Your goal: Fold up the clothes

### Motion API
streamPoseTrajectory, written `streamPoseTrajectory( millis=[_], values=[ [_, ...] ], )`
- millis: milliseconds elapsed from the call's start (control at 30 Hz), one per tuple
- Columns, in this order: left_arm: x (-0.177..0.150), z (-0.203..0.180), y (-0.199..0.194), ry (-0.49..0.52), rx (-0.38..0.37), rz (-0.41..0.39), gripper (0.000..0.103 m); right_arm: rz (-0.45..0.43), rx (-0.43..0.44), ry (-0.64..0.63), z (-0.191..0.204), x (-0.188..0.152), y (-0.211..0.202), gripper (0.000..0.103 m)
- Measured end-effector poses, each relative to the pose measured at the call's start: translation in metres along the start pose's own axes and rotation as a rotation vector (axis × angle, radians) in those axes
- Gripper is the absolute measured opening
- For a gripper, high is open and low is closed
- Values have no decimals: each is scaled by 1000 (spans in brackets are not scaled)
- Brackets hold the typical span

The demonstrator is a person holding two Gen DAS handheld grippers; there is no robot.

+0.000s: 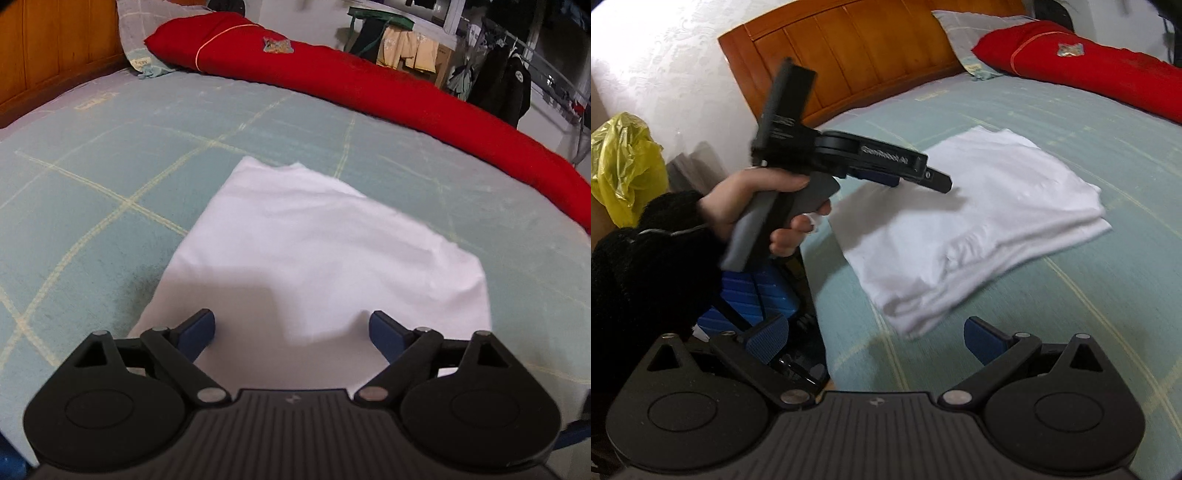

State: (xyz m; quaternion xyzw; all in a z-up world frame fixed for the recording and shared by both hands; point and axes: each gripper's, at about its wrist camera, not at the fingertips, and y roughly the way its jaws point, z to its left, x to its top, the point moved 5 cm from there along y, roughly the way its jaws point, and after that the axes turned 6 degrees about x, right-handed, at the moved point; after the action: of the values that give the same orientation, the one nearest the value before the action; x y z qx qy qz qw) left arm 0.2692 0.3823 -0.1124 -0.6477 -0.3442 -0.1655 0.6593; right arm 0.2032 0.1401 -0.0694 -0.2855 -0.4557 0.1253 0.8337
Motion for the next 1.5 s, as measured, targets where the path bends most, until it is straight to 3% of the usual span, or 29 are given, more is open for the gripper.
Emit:
streamPoseTrajectory(
  millis=[167,367,533,800,967,1167,1500],
  values=[
    [6,-9,11,62,25,-7,102,-16,-8,35,-5,-2,-5,103],
    [10,-2,8,0,-14,-22,102,-37,1,59,-3,-6,-14,103],
    [7,-7,-26,-14,51,-99,102,-49,-22,45,0,-8,-23,103],
    [-28,-42,-108,97,174,-203,102,-53,-118,55,14,-14,-39,103],
    [-56,-60,-147,90,120,-185,102,-37,-204,85,27,-22,-51,103],
    [-83,-69,-179,114,160,-153,102,-66,-272,71,53,-34,-74,103],
    [-124,-92,-236,90,119,-192,102,-105,-326,7,101,-57,-107,103]
  ],
)
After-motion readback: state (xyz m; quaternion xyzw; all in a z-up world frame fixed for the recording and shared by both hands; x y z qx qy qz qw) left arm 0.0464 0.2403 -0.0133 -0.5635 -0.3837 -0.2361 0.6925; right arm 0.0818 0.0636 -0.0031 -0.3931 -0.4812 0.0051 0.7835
